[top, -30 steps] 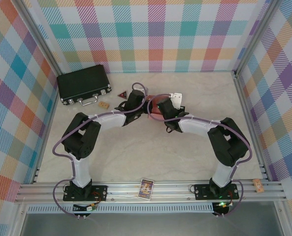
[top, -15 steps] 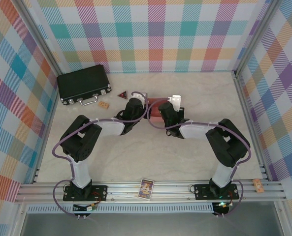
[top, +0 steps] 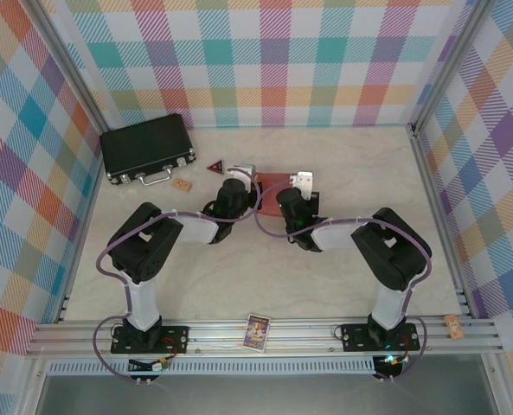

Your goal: Fold the paper box

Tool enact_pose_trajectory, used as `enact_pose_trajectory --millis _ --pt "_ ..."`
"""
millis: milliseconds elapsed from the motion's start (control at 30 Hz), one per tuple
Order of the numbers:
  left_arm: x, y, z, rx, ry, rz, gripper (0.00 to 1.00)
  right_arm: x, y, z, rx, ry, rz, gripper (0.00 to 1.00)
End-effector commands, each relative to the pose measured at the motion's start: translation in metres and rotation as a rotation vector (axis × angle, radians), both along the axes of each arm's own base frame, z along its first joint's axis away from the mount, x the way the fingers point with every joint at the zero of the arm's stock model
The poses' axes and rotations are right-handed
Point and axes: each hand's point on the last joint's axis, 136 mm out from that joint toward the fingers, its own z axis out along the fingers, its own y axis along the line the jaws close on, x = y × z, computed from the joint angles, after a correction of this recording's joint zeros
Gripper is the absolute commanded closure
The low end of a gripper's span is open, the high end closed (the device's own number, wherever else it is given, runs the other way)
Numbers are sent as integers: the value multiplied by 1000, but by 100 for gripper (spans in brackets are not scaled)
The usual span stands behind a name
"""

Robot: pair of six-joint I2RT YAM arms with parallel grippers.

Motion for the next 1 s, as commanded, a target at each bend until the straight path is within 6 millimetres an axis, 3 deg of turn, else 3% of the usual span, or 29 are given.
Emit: enact_pose_trajectory --millis 0,467,967 --pt "-23 -42 14 -55 -73 -147 100 -5 28 -5 34 4 101 100" --pt "-36 -39 -12 -33 -48 -140 99 -14 31 -24 32 72 90 98" --pt "-44 -45 -17 -42 -32 -173 96 -24 28 -39 14 113 52 98"
